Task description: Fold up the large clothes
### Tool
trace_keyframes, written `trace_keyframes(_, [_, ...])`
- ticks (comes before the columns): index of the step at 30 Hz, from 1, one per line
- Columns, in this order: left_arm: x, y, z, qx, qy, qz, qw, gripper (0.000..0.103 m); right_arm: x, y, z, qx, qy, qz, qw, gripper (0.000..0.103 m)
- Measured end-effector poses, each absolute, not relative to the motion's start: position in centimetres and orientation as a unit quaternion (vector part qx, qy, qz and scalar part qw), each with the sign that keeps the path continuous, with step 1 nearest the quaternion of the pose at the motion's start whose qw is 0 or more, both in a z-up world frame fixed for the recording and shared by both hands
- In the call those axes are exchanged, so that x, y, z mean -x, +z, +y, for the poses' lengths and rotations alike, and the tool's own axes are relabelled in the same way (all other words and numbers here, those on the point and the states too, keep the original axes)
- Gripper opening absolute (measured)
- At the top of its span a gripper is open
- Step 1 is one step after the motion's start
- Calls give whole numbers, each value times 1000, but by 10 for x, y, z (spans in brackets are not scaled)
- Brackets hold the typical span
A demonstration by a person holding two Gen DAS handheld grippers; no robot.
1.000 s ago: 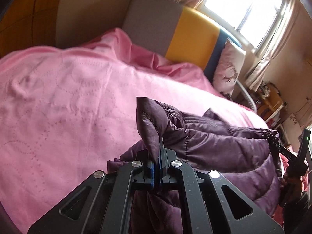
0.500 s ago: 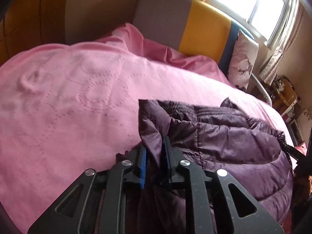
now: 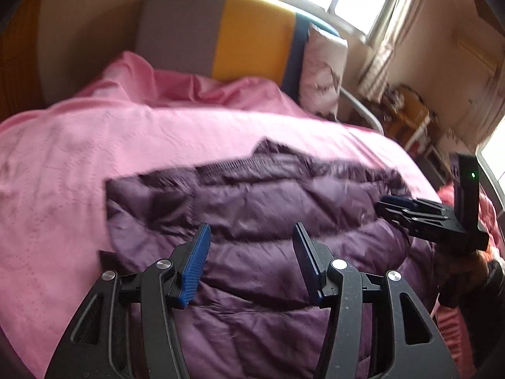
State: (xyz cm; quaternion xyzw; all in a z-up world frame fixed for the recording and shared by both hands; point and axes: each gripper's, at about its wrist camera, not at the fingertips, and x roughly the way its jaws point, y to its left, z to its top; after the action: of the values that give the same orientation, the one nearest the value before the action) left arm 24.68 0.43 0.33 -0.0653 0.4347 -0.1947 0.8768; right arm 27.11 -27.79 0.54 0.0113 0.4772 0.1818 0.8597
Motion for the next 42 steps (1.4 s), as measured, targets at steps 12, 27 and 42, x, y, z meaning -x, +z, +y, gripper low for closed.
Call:
trace_keyframes(12, [-258,1,-12,39,-179,425,887,0,-267,48,-269,29,166,406,898,0])
trace_keyframes(27, [-275,-61,-6,81,-140,452,877,0,-300,-31,-282,-23,136,459,878,0])
trace_keyframes(42, [-215,-11,-10,71,-96,395,911,32,-218,36,-300,-40,118,397,909,50])
